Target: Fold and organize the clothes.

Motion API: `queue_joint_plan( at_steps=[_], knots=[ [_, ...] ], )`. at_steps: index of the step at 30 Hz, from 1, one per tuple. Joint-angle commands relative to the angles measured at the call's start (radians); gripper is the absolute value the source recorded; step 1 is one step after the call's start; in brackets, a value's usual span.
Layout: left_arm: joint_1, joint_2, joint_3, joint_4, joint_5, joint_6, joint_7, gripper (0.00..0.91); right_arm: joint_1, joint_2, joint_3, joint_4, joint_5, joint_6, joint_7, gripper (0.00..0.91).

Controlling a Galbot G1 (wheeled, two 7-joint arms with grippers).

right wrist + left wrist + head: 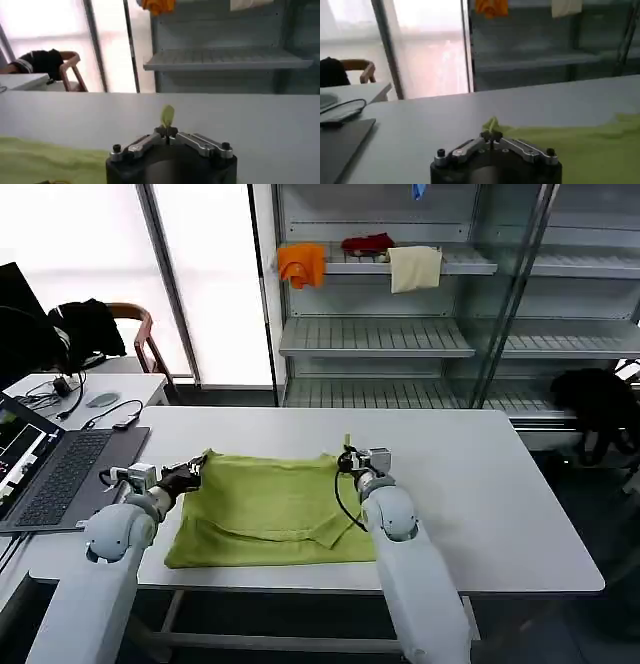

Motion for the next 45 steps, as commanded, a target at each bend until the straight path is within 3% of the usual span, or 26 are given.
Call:
queue_joint_plan(
  at_steps=[1, 9, 25, 34, 35, 36, 37, 38, 45],
  knots=[
    [0.191, 0.01, -0.075, -0.172, -0.095, -0.015, 0.018, 0.0, -0.225, -0.083, 0.001, 0.272, 0.026, -0.004, -0.014, 0.0],
    [0.292, 0.011, -0.129, -0.208, -0.099, -0.048, 0.056, 0.0, -0.362, -0.114, 0.029, 0.353, 0.02, -0.002, -0.037, 0.0],
    [0.397, 0.013, -0.185, -0.247, -0.039, -0.059, 0.091, 0.0, -0.414, -0.102, 0.022, 0.401, -0.021, -0.001, -0.048, 0.0],
    [0.411, 0.003, -0.172, -0.257, 0.04, -0.063, 0.101, 0.02, -0.424, -0.092, 0.022, 0.375, -0.122, 0.0, -0.053, 0.0],
    [0.411, 0.001, -0.17, -0.257, 0.043, -0.064, 0.1, 0.091, -0.426, -0.09, 0.024, 0.372, -0.133, 0.0, -0.052, 0.0],
    [0.413, 0.0, -0.168, -0.256, 0.044, -0.074, 0.099, 0.907, -0.428, -0.089, 0.026, 0.368, -0.139, 0.0, -0.05, 0.0],
    [0.415, -0.004, -0.165, -0.256, 0.048, -0.079, 0.099, 0.907, -0.431, -0.089, 0.03, 0.362, -0.168, 0.0, -0.047, 0.02],
    [0.416, -0.005, -0.165, -0.255, 0.052, -0.08, 0.099, 0.907, -0.432, -0.089, 0.032, 0.359, -0.184, 0.002, -0.047, 0.907],
    [0.41, -0.018, -0.157, -0.256, 0.054, -0.086, 0.083, 0.907, -0.447, -0.089, 0.044, 0.359, -0.297, 0.041, -0.023, 0.907]
  ],
)
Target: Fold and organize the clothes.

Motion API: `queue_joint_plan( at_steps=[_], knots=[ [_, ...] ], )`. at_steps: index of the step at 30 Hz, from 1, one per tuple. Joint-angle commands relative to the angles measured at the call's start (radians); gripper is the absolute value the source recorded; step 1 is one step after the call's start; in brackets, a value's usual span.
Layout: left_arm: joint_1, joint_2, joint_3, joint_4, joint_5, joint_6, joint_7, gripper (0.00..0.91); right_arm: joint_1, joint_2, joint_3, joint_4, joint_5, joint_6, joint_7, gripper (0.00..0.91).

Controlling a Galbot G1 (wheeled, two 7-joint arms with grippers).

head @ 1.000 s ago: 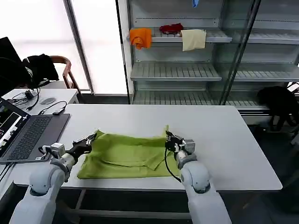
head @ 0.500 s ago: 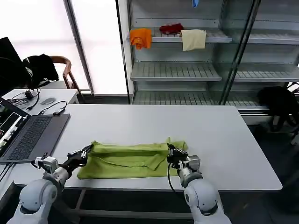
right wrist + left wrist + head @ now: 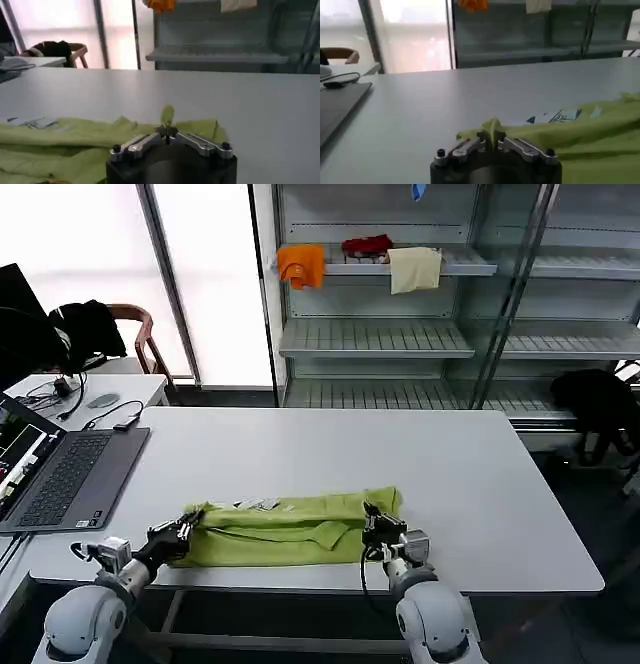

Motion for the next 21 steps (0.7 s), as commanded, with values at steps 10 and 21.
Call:
queue_joint_plan(
  at_steps=[10, 21],
  knots=[
    [0.032, -0.03, -0.04, -0.063, -0.019, -0.022, -0.092, 0.907, -0.025, -0.015, 0.061, 0.06, -0.102, 0.059, 0.018, 0.907],
    [0.106, -0.138, -0.02, -0.1, -0.008, -0.045, -0.281, 0.907, 0.083, -0.016, 0.071, 0.143, 0.046, 0.035, 0.055, 0.907]
  ],
)
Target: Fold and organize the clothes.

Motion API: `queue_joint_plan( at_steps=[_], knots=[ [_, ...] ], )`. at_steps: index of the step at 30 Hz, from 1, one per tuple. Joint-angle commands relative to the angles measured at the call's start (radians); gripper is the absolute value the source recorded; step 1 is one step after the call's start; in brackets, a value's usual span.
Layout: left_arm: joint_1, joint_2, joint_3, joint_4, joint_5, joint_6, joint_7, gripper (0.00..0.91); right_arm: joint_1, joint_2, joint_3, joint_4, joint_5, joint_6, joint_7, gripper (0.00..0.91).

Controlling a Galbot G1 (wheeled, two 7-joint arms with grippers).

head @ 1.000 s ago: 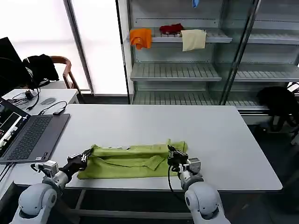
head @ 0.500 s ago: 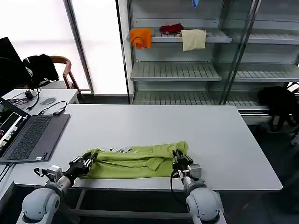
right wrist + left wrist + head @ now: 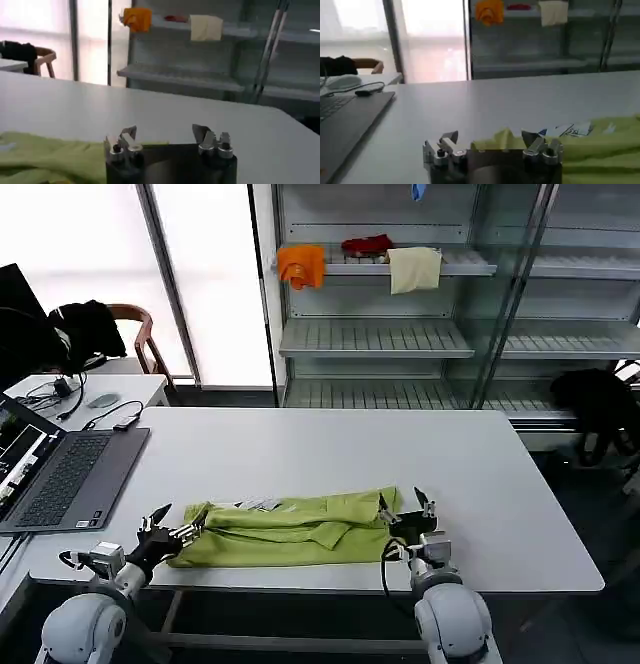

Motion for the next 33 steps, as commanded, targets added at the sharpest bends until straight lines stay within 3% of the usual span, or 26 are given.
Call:
queue_joint_plan(
  at_steps=[1, 16, 19, 21, 22, 23, 33],
  knots=[
    [0.038, -0.095, 0.017, -0.023, -0.018, -0.012, -0.176, 0.907, 0.068, 0.002, 0.007, 0.063, 0.069, -0.02, 0.017, 0.907],
    [0.023, -0.116, 0.042, 0.012, -0.045, -0.013, -0.194, 0.887, 0.061, 0.0, -0.002, 0.097, 0.069, -0.034, 0.006, 0.907],
    [0.024, -0.117, 0.046, 0.014, -0.045, -0.013, -0.192, 0.675, 0.058, -0.001, 0.0, 0.097, 0.068, -0.034, 0.003, 0.907],
    [0.024, -0.12, 0.048, 0.014, -0.045, -0.011, -0.19, 0.322, 0.057, -0.002, 0.001, 0.096, 0.068, -0.034, 0.003, 0.907],
    [0.024, -0.122, 0.049, 0.014, -0.045, -0.012, -0.189, 0.222, 0.057, -0.003, 0.002, 0.096, 0.069, -0.034, 0.002, 0.907],
    [0.025, -0.122, 0.051, 0.013, -0.046, -0.012, -0.189, 0.03, 0.057, -0.003, 0.003, 0.096, 0.07, -0.034, 0.002, 0.907],
    [0.031, -0.127, 0.068, 0.005, -0.031, -0.014, -0.18, 0.0, 0.056, -0.002, 0.005, 0.106, 0.077, -0.037, 0.003, 0.907]
  ],
)
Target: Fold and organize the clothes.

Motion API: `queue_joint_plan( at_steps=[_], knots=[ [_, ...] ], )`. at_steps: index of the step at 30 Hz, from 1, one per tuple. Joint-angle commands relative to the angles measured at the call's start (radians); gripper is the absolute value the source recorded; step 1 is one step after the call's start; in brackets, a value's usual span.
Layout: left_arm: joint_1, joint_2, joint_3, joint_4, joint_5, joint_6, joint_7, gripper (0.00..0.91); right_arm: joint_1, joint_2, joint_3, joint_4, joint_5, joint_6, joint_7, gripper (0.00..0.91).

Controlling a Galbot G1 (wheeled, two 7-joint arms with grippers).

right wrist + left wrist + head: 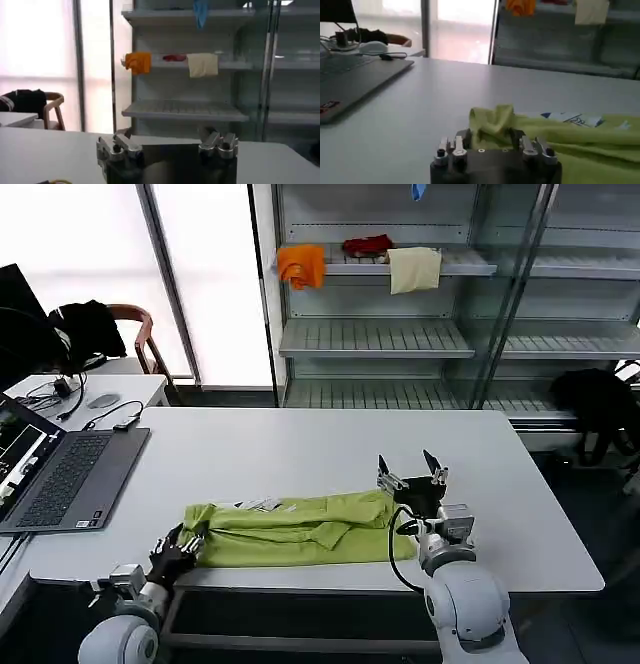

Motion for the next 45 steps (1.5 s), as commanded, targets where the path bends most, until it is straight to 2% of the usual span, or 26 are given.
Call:
queue_joint_plan(
  at_steps=[1, 14, 20, 24, 27, 37, 40, 45],
  knots=[
    [0.001, -0.009, 0.009, 0.002, 0.012, -0.002, -0.005, 0.0, 0.004, -0.001, 0.003, 0.01, 0.008, -0.004, 0.002, 0.907],
    [0.0, -0.006, 0.005, -0.009, 0.115, -0.045, 0.002, 0.0, -0.006, -0.016, 0.014, 0.03, 0.025, -0.012, 0.005, 0.907],
    [-0.007, 0.075, -0.156, -0.023, 0.216, -0.056, 0.071, 0.0, -0.001, -0.027, 0.031, 0.005, 0.049, -0.008, 0.006, 0.907],
    [-0.012, 0.141, -0.251, -0.046, 0.212, -0.041, 0.097, 0.0, -0.002, -0.028, 0.036, -0.008, 0.067, -0.005, 0.005, 0.907],
    [-0.016, 0.165, -0.271, -0.107, 0.184, -0.008, 0.105, 0.0, -0.002, -0.027, 0.035, -0.014, 0.068, -0.003, 0.003, 0.907],
    [-0.101, 0.121, -0.052, -0.349, 0.179, 0.131, 0.072, 0.0, -0.012, -0.046, 0.055, -0.01, 0.066, -0.003, 0.006, 0.907],
    [-0.103, 0.109, 0.039, -0.384, 0.167, 0.161, 0.052, 0.0, -0.022, -0.053, 0.071, -0.011, 0.065, -0.003, 0.007, 0.907],
    [-0.097, 0.061, 0.193, -0.353, 0.174, 0.161, 0.023, 0.0, -0.034, -0.049, 0.078, -0.009, 0.058, 0.0, 0.006, 0.907]
  ],
)
